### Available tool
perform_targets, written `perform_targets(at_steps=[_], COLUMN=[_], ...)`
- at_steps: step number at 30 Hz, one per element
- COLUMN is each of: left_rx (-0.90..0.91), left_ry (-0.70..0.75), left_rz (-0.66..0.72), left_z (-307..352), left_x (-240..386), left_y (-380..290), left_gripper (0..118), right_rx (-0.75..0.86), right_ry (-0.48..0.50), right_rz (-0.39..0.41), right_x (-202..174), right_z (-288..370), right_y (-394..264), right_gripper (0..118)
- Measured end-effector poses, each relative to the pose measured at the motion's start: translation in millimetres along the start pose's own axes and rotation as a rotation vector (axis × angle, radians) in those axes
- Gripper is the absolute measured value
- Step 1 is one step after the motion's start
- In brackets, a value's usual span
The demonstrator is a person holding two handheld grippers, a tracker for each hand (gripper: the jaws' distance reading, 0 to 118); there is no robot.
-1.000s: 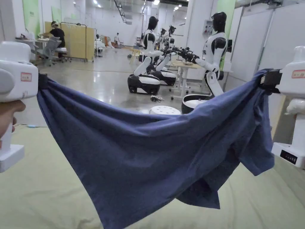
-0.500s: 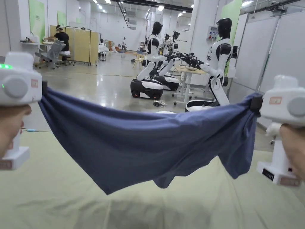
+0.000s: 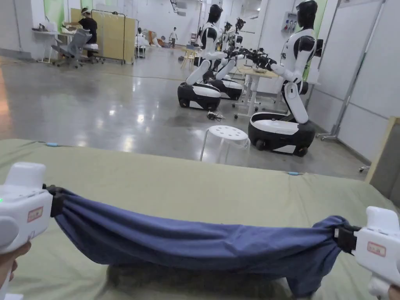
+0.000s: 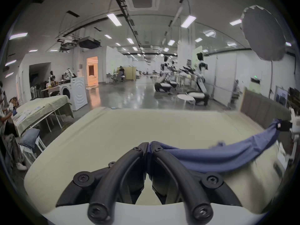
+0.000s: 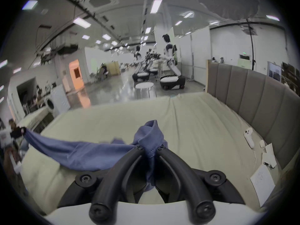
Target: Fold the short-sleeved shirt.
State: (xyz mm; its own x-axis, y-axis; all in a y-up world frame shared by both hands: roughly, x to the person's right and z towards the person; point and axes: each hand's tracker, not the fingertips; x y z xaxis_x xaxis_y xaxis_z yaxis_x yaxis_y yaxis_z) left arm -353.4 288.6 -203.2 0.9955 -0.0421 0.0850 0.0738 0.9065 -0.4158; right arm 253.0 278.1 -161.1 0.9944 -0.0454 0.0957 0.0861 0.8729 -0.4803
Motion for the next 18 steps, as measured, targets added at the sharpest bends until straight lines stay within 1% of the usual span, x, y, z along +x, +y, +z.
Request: perform_targets(at_steps=[1,2,3,4,5,6,8,9,10,11,12,13,14,15,16,17,18], left_rx=[-0.014,-0.015,-0.057,-0.141,-0.207,-0.258,-0.339,-0.378,-0.392,-0.355,-0.350,-0.312,-0.246,-0.174,-0.124,-0.054,0.034], left_ry=[0.014,-0.038,-0.047,-0.033,-0.061,-0.040,-0.028,-0.036,-0.028,-0.002,0.029,0.087,0.093,0.054,0.020,-0.020,-0.041], left_rz=[-0.011,0.016,0.014,0.037,0.040,0.039,0.110,0.163,0.184,0.179,0.154,0.087,0.051,0.056,0.057,0.041,0.014], left_z=[14,30,42,49,56,62,63,59,57,52,50,55,70,88,102,121,138], left_x=[0,-4,-6,-12,-16,-18,-24,-28,-31,-31,-28,-22,-14,-6,3,16,30], left_y=[-20,-48,-71,-94,-115,-138,-172,-184,-191,-192,-188,-177,-161,-146,-132,-119,-109], left_gripper=[6,6,6,6,6,6,6,6,7,14,33,63,79,80,80,80,80], right_rx=[-0.028,-0.058,-0.098,-0.140,-0.163,-0.191,-0.263,-0.282,-0.279,-0.270,-0.241,-0.197,-0.144,-0.057,0.029,0.084,0.152], right_ry=[0.013,0.018,0.013,0.019,0.020,0.013,-0.004,-0.020,-0.013,-0.015,-0.066,-0.103,-0.121,-0.105,-0.075,-0.050,-0.010], right_rz=[0.024,0.030,0.031,0.040,0.025,0.011,0.009,0.014,0.007,0.016,0.065,0.118,0.156,0.168,0.182,0.196,0.187], right_x=[2,5,7,10,10,11,12,10,10,10,7,-1,-8,-17,-29,-43,-57], right_z=[10,21,28,35,41,44,42,41,39,38,41,49,61,79,99,115,130], right_y=[-21,-48,-70,-96,-121,-144,-178,-190,-197,-199,-195,-186,-173,-160,-147,-135,-126], right_gripper=[8,8,8,8,8,8,8,8,9,16,35,86,113,118,115,115,115])
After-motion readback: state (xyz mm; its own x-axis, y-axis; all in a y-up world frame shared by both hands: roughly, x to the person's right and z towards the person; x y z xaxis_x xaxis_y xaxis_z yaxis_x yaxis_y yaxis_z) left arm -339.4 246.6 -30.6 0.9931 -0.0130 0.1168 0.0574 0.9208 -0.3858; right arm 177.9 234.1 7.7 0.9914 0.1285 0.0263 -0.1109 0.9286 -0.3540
